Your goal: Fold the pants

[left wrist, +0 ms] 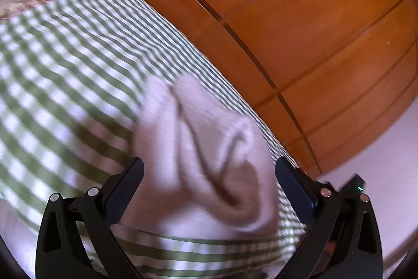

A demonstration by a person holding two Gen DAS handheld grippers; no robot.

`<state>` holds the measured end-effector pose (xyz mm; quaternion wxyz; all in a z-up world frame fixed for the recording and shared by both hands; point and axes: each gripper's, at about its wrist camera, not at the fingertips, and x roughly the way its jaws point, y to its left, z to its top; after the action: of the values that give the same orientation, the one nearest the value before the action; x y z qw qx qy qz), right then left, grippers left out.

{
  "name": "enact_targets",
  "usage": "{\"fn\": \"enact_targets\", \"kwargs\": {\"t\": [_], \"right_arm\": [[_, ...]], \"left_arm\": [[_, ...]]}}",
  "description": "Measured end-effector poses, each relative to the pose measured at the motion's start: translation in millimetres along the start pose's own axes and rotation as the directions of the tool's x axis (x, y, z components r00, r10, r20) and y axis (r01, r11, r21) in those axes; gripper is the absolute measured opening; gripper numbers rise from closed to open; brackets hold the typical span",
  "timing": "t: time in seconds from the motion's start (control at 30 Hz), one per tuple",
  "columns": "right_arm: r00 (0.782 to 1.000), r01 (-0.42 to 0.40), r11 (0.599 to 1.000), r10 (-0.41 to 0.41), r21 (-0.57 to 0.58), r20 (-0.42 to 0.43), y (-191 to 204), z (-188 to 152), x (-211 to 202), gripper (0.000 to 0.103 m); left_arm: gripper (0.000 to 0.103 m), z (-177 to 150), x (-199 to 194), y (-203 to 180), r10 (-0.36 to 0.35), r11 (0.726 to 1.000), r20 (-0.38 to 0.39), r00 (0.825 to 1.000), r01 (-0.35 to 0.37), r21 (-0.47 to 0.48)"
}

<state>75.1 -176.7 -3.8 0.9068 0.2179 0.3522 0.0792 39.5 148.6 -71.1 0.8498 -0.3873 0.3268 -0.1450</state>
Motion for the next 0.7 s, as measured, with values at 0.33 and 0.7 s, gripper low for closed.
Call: {"fn": "enact_targets", "kwargs": {"t": [0.33,0.7], "right_arm": [[0.980,0.177,0.978,-0.185,-0.109,-0.072,-9.5,24.8,50.6,0.077],[0.959,0.241,0.793,-0.284,-0.560,0.010,77.4,-21.7,64.8,0.077]], "left_arm": [[0.042,20.7,73.2,-10.4,0.042,0.998,-0.179,0.983,-0.051,-0.047],[0.020,31.1,32.3,5.9,0.129,0.989,-0.091,0.987,-0.122,0.081]]}}
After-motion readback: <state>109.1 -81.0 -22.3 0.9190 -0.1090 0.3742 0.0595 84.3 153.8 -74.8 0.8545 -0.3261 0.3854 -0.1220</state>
